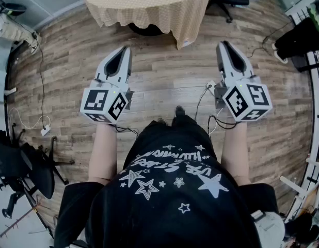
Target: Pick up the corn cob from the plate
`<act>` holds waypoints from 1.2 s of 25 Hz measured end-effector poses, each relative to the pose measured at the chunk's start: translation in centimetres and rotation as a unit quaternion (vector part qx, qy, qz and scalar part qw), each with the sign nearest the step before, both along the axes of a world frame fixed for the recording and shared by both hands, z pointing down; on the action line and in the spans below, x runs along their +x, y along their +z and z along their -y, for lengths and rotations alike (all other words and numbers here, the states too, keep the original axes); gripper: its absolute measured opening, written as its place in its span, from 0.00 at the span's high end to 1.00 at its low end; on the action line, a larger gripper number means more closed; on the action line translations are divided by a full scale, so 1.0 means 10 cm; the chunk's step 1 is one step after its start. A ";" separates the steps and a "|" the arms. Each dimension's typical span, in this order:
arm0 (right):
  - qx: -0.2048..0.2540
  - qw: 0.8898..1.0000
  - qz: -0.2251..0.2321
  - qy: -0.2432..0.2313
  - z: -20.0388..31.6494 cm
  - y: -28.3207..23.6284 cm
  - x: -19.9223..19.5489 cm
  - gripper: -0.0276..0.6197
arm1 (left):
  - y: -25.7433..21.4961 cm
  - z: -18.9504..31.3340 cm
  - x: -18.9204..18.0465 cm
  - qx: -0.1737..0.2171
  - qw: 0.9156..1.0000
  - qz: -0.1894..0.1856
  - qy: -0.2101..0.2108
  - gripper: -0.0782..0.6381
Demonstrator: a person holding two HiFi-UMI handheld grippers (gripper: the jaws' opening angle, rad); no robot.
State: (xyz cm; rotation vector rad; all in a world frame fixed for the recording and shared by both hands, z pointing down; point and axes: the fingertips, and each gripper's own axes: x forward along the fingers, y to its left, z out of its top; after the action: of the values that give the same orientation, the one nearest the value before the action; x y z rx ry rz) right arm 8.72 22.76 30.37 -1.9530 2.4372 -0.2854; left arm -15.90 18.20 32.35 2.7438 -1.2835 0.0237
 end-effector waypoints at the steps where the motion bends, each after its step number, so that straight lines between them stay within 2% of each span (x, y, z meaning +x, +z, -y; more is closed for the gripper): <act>1: -0.001 1.000 0.001 0.000 0.00 0.01 -0.01 0.87 | -0.01 0.00 0.01 0.001 1.000 -0.001 0.002 0.88; 19: -0.020 1.000 -0.011 0.003 0.01 0.29 -0.15 0.87 | 0.05 -0.08 0.05 0.002 1.000 0.012 0.024 0.88; 24: -0.018 1.000 0.001 0.009 -0.01 0.35 -0.19 0.87 | 0.09 -0.11 -0.04 -0.003 1.000 0.012 0.026 0.88; 30: -0.026 0.999 0.019 0.003 -0.03 0.55 -0.11 0.87 | 0.22 -0.11 0.09 -0.001 0.999 0.017 0.034 0.88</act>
State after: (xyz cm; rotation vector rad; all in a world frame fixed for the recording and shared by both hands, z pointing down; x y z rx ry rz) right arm 7.63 23.07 35.84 -1.9554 2.4245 -0.3859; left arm -15.05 19.30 34.54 2.7956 -1.1980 0.0776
